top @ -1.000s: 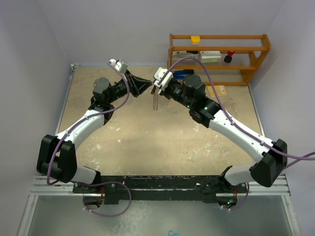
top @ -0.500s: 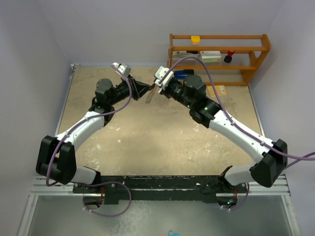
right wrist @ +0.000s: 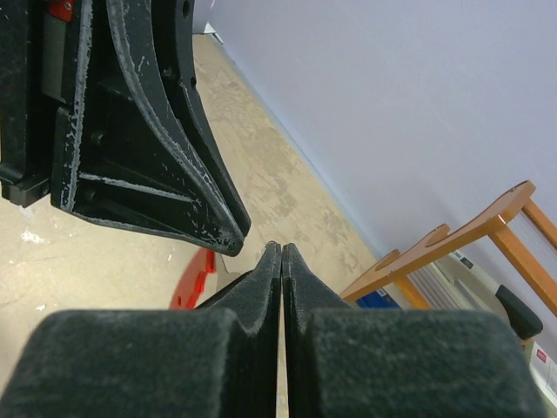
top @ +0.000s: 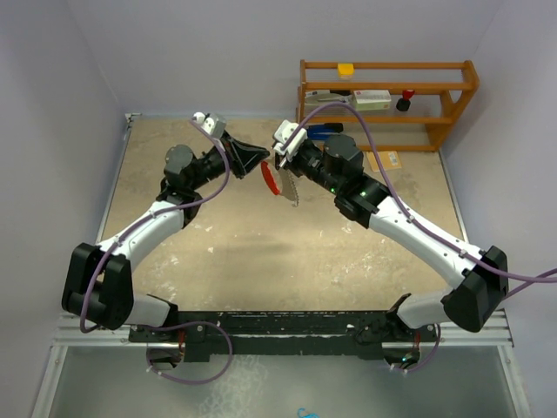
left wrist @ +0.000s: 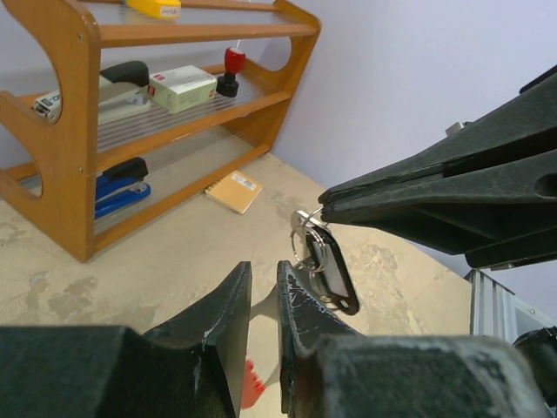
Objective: Remove the keys from the keyring
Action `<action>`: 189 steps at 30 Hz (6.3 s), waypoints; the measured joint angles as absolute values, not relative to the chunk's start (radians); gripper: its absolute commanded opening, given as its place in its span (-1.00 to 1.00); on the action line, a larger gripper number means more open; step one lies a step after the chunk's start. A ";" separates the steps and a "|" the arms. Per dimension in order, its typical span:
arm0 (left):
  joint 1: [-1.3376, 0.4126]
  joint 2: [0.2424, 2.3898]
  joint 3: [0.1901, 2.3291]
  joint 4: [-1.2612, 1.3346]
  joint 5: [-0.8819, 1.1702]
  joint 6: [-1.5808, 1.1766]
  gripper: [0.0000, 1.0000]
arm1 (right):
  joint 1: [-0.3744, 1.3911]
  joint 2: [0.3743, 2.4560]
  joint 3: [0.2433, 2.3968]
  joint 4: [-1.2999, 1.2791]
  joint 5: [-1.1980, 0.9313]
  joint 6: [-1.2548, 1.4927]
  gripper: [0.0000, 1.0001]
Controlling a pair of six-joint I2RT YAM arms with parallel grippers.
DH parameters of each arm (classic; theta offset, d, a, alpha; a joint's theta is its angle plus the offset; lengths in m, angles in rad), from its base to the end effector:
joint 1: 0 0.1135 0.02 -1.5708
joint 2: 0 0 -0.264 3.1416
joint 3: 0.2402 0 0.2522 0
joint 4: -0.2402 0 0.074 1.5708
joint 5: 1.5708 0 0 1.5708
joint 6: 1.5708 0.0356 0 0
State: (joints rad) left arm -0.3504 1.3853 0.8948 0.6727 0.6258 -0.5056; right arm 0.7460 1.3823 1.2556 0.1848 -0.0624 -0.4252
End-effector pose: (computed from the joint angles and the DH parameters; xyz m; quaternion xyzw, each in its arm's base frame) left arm 0.2904 -0.1283 0.3291 0.1887 0.6253 -0.4827 0.5835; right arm 0.2412 0.2259 0.4077 -0.3980 0.5591 0.1372 0.7142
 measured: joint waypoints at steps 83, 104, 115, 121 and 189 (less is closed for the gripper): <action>-0.356 1.280 1.035 0.281 1.044 0.149 -0.27 | 0.746 1.218 1.234 0.116 -0.415 -0.395 -1.00; -0.356 1.181 1.085 0.015 1.013 0.435 -0.25 | 0.746 1.208 1.234 0.049 -0.476 -0.443 -1.00; -0.356 1.190 1.133 -0.139 1.005 0.575 -0.24 | 0.746 1.209 1.249 -0.012 -0.489 -0.494 -1.00; -0.356 1.196 1.177 -0.309 1.061 0.749 -0.13 | 0.746 1.211 1.249 -0.018 -0.489 -0.505 -1.00; -0.428 1.466 1.219 0.006 0.442 0.253 -1.00 | 0.745 1.172 1.185 0.143 -0.377 -0.510 -1.00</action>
State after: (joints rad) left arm -0.4278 1.4658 1.2190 0.0059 0.4423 0.2531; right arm 0.7452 1.1717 1.1854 0.1429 -0.3775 -0.5098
